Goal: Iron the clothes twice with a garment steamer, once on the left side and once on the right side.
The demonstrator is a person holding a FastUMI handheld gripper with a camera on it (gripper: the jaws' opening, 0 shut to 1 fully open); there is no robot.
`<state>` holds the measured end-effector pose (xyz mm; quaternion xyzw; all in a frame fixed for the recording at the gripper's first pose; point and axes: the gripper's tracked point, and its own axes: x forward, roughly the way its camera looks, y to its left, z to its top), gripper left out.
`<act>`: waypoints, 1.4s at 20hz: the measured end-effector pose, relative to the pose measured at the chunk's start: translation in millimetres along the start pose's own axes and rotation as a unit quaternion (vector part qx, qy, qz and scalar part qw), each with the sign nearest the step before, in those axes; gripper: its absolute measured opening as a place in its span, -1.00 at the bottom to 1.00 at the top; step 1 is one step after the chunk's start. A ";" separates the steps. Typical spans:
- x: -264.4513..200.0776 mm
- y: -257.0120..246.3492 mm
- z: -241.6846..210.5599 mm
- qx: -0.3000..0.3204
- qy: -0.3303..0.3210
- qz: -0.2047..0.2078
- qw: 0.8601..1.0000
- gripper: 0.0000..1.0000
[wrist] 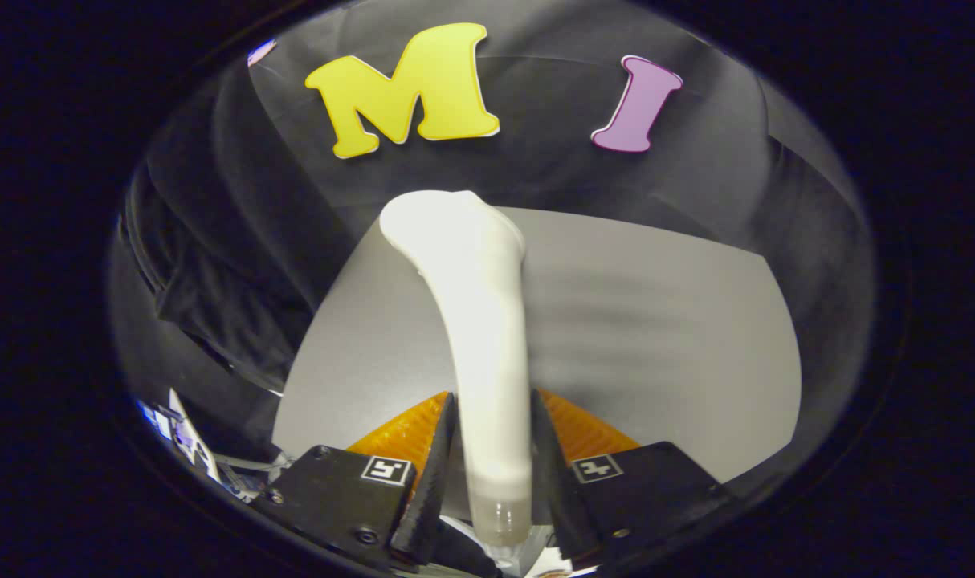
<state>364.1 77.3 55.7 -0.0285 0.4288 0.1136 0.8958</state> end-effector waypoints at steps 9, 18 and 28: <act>-3.3 1.7 -2.7 0.034 -0.037 -0.028 0.998 -0.28; -43.7 32.6 -39.2 0.079 -0.067 -0.025 0.994 -0.30; -119.1 110.2 -25.7 0.090 -0.154 0.002 0.984 -0.30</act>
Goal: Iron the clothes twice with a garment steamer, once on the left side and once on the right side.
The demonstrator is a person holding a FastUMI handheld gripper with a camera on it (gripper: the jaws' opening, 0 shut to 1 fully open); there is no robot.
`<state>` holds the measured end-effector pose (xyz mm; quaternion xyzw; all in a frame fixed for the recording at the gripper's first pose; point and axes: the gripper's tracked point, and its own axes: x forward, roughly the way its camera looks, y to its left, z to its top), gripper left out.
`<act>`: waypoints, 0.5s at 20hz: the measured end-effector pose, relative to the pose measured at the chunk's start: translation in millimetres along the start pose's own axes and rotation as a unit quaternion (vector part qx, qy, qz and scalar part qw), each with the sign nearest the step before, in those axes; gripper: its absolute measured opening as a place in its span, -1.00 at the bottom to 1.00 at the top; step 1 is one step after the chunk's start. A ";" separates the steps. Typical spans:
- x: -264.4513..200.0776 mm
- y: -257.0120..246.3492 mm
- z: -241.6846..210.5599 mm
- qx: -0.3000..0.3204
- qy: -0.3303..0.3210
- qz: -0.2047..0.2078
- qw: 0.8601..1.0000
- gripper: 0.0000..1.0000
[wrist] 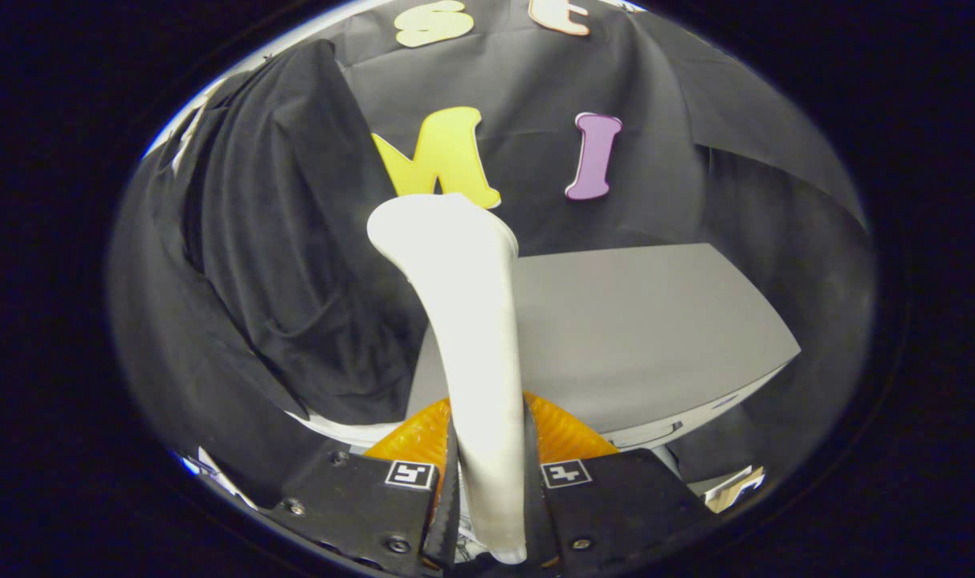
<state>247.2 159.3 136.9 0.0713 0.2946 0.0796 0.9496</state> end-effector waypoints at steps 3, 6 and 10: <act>-16.5 27.9 -3.8 -0.007 -0.015 0.004 1.000 -0.30; -36.3 56.2 -6.8 -0.008 -0.034 0.004 0.999 -0.30; -57.0 86.4 6.7 -0.008 -0.067 0.014 0.998 -0.30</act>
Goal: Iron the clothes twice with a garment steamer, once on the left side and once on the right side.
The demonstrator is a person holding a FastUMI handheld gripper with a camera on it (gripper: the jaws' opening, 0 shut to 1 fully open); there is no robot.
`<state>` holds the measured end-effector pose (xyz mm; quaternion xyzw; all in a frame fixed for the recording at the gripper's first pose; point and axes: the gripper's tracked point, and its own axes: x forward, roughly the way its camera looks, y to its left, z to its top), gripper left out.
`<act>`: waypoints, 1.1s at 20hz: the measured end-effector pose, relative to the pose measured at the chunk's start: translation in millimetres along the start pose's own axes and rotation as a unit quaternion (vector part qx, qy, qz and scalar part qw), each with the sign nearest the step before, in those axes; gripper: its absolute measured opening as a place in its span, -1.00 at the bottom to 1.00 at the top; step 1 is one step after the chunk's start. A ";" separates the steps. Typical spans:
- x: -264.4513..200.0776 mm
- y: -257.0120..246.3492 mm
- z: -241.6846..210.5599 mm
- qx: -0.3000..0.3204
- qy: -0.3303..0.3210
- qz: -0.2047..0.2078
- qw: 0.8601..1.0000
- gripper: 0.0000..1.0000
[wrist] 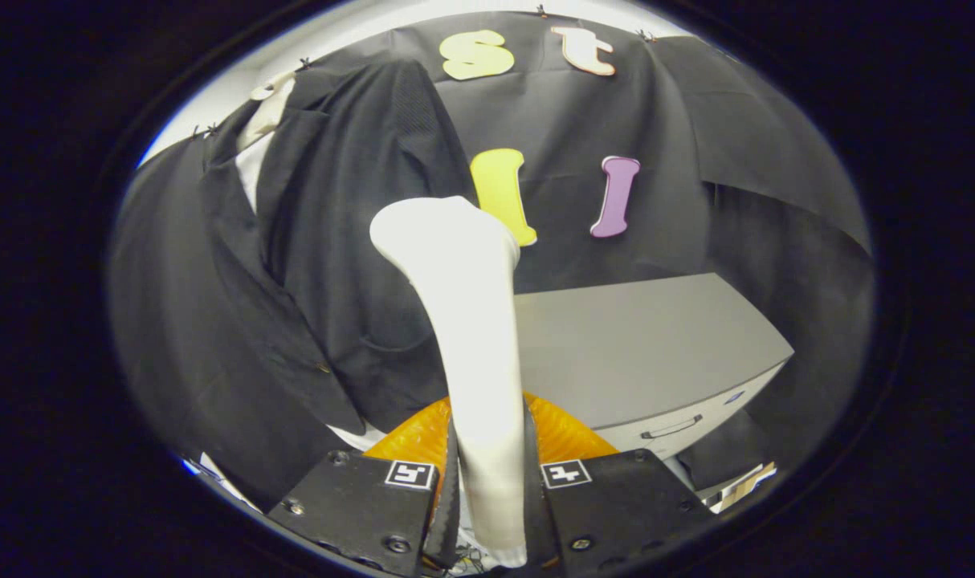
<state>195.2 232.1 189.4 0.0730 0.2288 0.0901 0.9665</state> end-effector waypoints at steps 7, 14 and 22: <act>-14.6 25.3 49.3 -0.022 -0.081 0.008 0.996 -0.30; -8.9 61.6 82.2 -0.046 -0.174 0.052 0.982 -0.30; -16.5 88.5 117.4 -0.056 -0.286 0.064 0.954 -0.31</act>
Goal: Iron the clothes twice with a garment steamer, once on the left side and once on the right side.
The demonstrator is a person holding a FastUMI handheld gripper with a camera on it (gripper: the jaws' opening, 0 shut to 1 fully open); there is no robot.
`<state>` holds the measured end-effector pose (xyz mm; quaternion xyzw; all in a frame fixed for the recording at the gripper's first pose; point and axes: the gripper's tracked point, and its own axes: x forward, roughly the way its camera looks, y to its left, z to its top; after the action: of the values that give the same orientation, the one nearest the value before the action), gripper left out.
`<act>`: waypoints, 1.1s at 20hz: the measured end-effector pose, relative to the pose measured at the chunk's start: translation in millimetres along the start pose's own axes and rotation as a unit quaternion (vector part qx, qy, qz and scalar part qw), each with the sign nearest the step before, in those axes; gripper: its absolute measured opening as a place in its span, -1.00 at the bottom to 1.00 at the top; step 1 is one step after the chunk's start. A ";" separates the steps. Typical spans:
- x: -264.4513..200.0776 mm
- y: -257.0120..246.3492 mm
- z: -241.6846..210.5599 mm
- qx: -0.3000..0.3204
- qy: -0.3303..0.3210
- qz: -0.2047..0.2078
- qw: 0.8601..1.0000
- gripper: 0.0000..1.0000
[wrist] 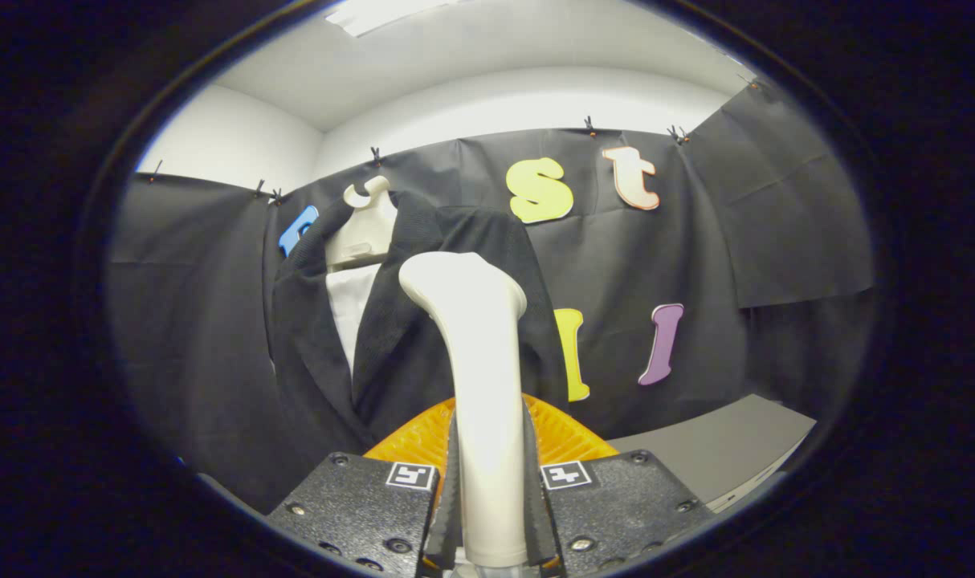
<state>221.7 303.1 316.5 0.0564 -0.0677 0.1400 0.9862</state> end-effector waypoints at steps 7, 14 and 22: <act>18.3 -0.3 26.1 -0.027 -0.066 -0.038 0.997 -0.31; 39.6 -7.5 10.1 -0.058 -0.045 -0.087 0.993 -0.31; 45.2 -9.2 -13.0 -0.081 -0.042 -0.112 0.990 -0.30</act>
<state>268.8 308.1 309.6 -0.0107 -0.1135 0.0206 0.9933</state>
